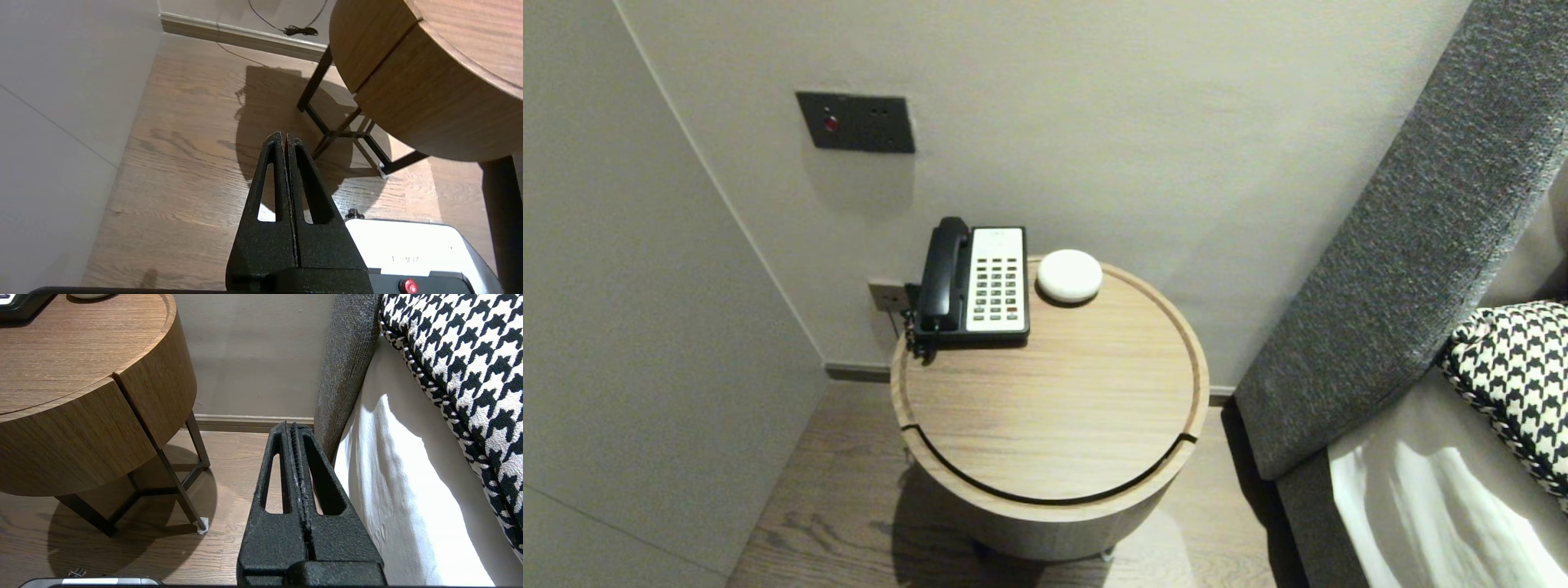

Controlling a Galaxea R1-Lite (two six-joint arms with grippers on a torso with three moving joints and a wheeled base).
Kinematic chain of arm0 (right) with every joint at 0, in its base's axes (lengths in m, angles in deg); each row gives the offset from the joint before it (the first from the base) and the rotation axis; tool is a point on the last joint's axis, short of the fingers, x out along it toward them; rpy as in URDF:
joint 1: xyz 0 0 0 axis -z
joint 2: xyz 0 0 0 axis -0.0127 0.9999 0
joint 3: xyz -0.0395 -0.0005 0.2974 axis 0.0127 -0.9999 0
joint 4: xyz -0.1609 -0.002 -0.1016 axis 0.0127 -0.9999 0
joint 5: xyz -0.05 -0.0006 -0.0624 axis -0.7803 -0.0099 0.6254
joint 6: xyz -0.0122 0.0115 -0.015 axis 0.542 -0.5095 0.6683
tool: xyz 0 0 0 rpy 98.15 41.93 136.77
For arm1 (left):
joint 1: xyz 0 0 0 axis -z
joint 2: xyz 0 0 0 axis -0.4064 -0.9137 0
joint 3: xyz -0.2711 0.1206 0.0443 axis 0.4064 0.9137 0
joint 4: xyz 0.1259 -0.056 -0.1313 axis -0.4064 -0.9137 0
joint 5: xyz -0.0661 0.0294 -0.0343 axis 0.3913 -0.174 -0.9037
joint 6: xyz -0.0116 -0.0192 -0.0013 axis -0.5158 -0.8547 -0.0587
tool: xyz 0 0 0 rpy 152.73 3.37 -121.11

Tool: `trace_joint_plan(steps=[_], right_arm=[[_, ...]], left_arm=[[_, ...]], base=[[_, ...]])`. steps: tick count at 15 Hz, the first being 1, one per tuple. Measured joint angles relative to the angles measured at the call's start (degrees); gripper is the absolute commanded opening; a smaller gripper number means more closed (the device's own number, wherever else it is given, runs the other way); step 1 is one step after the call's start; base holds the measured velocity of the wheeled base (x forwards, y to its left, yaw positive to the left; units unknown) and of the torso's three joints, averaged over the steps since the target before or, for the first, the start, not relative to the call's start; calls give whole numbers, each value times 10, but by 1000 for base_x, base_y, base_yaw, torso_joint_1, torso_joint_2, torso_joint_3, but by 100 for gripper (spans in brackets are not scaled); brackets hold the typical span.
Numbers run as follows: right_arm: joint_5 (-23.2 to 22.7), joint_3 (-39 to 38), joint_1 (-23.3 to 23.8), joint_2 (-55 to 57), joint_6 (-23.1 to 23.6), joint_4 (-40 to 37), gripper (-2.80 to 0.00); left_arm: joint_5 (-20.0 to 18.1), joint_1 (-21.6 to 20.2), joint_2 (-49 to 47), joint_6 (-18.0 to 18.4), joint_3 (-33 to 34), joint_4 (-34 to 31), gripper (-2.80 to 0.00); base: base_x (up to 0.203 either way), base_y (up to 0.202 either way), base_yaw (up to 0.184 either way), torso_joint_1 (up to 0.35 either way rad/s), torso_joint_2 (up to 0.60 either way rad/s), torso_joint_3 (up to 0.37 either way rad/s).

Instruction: Open the nightstand drawer

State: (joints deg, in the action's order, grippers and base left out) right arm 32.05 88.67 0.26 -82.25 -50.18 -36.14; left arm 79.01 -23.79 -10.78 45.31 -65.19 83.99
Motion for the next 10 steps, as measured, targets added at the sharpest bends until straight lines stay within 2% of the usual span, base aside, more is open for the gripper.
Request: trace_joint_plan(steps=[10], right_arm=[[0,0,0,0,-1,0,-280]], left_arm=[[10,0,71,1,29,-7,-280]], base=[[0,0,0,0,0,0]])
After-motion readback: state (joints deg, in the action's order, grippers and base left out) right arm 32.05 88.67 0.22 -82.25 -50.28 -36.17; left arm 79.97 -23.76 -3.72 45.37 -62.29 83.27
